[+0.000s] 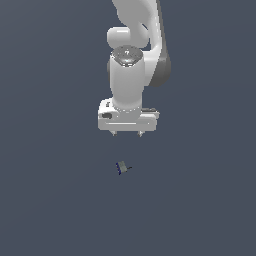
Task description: Pick up the object and move it to a goal position.
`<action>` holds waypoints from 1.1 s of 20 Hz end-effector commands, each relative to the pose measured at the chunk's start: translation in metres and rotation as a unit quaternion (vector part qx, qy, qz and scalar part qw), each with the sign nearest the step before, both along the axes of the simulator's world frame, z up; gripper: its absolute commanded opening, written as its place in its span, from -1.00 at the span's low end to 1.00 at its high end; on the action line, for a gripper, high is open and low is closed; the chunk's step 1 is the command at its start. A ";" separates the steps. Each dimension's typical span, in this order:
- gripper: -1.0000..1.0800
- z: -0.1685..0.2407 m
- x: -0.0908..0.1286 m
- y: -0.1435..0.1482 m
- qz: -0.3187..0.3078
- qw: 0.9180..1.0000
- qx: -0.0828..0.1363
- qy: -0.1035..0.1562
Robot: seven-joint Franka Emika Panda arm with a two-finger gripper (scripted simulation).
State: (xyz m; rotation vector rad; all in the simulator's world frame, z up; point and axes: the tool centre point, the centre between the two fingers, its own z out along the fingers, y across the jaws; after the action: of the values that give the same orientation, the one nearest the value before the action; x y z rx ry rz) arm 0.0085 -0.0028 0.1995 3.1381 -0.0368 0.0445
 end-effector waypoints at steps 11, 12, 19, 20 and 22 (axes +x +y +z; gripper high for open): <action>0.92 0.007 0.002 0.027 0.036 0.999 0.002 -0.010; 0.92 0.007 0.002 0.027 0.036 0.999 0.002 -0.011; 0.92 0.004 0.003 0.025 0.021 1.000 0.004 -0.009; 0.92 0.003 0.004 0.025 0.016 1.000 0.004 -0.009; 0.92 0.001 0.005 0.024 0.004 1.000 0.005 -0.008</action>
State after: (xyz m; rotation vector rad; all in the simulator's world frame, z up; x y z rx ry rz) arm 0.0129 0.0222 0.2019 3.1472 0.0008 0.0728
